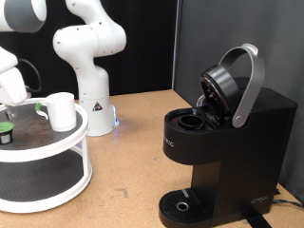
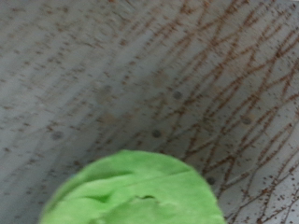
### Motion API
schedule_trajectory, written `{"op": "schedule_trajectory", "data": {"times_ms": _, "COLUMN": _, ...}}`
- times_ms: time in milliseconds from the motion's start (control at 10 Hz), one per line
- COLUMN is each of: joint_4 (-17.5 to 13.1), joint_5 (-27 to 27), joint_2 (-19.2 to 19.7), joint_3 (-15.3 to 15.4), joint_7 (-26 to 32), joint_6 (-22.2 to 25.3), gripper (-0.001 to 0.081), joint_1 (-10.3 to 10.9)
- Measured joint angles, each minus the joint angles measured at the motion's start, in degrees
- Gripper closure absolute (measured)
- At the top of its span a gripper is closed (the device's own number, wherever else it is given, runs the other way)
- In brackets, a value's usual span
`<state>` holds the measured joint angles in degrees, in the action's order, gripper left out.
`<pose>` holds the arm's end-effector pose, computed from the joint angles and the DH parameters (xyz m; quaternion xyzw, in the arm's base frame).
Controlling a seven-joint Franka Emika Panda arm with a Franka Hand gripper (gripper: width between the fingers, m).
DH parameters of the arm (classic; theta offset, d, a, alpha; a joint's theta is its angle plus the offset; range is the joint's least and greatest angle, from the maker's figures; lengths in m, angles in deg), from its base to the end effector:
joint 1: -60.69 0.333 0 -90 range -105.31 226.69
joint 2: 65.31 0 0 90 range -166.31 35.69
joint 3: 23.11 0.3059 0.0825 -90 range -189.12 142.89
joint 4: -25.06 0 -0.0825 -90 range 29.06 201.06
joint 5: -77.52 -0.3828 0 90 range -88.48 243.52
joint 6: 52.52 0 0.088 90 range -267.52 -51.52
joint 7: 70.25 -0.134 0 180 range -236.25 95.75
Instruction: Make a cup of coffee with the keurig machine
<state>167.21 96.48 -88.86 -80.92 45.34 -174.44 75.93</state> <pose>0.3176 -0.2954 0.3240 -0.7220 -0.6895 -0.0268 0.0510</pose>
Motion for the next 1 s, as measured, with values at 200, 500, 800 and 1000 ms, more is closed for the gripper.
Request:
{"op": "schedule_trajectory", "data": {"times_ms": 200, "joint_4": 0.04, "joint_5": -0.87, "joint_2": 1.7, "joint_3": -1.24, "joint_7": 0.34, "joint_6": -1.42, "gripper": -0.0001, "joint_1": 1.78}}
{"op": "schedule_trajectory", "data": {"times_ms": 500, "joint_4": 0.28, "joint_5": -0.92, "joint_2": 3.89, "joint_3": -2.53, "joint_7": 1.89, "joint_6": -2.63, "gripper": -0.0001, "joint_1": 2.93}}
{"op": "schedule_trajectory", "data": {"times_ms": 800, "joint_4": 0.65, "joint_5": -1.59, "joint_2": 6.0, "joint_3": -3.77, "joint_7": 2.12, "joint_6": -4.99, "gripper": -0.0001, "joint_1": 3.78}}
{"op": "schedule_trajectory", "data": {"times_ms": 1000, "joint_4": 0.68, "joint_5": -2.96, "joint_2": 7.37, "joint_3": -4.86, "joint_7": 2.49, "joint_6": -6.15, "gripper": -0.0001, "joint_1": 4.91}}
